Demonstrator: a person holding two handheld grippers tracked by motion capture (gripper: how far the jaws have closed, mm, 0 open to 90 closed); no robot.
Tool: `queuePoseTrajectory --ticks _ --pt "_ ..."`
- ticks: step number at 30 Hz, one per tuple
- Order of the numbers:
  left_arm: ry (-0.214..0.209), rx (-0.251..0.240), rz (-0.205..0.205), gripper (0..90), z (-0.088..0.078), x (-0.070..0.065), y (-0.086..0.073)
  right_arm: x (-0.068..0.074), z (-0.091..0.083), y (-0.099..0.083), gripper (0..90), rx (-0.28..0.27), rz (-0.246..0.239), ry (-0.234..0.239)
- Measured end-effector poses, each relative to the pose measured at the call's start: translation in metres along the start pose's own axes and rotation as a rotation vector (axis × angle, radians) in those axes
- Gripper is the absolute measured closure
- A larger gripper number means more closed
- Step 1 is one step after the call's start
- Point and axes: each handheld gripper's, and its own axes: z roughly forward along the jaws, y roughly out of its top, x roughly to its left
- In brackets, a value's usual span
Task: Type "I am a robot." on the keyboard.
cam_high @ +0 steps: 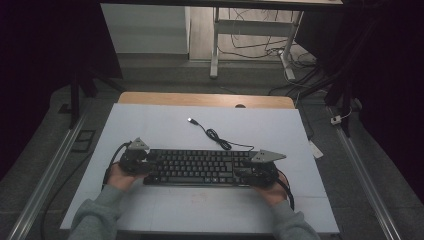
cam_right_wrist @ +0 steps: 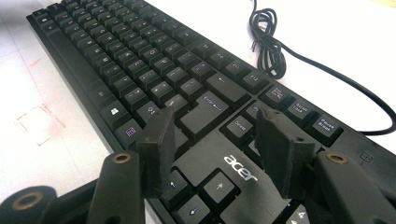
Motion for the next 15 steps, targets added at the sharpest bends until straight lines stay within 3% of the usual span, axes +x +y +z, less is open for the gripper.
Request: queuePoseTrajectory --ticks 9,15 --pt "-0.003 0.041 0.035 88.1 0.0061 -0.0016 -0.002 0.0001 0.0006 -0.0002 48.5 0.006 -0.002 -0.002" --pt "-0.005 0.061 0.046 88.9 0.01 -0.0031 -0.0029 0.0002 0.0009 -0.0003 48.5 0.007 -0.003 -0.002"
